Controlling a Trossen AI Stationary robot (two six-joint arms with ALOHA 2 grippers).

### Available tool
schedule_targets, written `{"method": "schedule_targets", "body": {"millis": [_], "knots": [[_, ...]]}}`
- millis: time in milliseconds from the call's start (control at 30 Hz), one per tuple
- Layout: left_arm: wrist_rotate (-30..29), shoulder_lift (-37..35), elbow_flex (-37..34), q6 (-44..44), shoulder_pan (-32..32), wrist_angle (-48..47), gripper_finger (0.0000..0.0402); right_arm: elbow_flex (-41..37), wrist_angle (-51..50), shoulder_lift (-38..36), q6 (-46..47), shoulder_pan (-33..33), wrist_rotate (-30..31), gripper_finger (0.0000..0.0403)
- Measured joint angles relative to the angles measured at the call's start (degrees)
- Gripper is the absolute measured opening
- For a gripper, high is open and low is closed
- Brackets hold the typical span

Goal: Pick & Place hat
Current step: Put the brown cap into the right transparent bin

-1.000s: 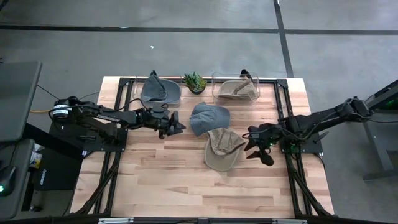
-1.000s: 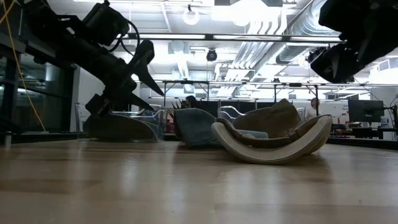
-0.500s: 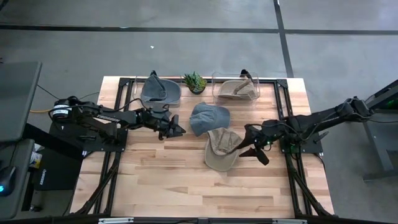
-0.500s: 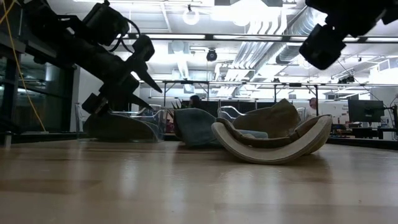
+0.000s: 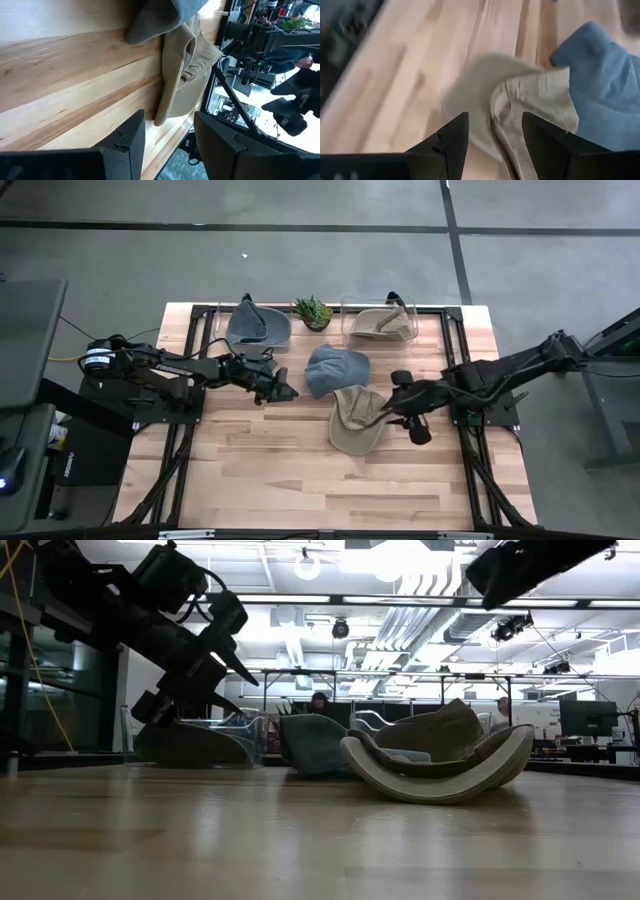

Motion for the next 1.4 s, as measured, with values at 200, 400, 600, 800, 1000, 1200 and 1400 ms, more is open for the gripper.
{"method": "schedule_targets", "body": {"millis": [200, 400, 600, 800, 1000, 1200, 1400], "knots": [[0.44, 0.00, 0.00, 1.45, 0.00, 0.00, 0.0147, 5.34, -8.76, 7.77, -6.63, 1.12, -0.19, 0.0179], [1.28, -0.02, 0.00, 2.69, 0.00, 0.01, 0.0147, 5.62, -12.06, 15.51, -11.80, 2.67, 3.28, 0.0179], [1.69, -0.02, 0.00, 3.11, 0.00, 0.00, 0.0147, 5.62, -11.93, 20.41, -14.19, 3.57, 8.47, 0.0179], [2.77, -0.02, 0.00, 3.76, 0.00, 0.02, 0.0147, 5.62, -11.33, 21.50, -13.47, 3.60, 8.43, 0.0179], [3.19, -0.02, 0.00, 3.75, 0.00, 0.02, 0.0147, 5.62, -9.67, 21.48, -13.45, 3.65, 8.11, 0.0179], [4.34, -0.02, 0.00, 3.76, 0.00, 0.04, 0.0147, 5.59, -9.67, 21.48, -9.90, 3.70, 9.15, 0.0186], [4.70, -0.02, 0.00, 3.76, 0.00, 0.05, 0.0147, 4.25, -8.14, 21.48, -7.58, 3.71, 6.91, 0.0229]]}}
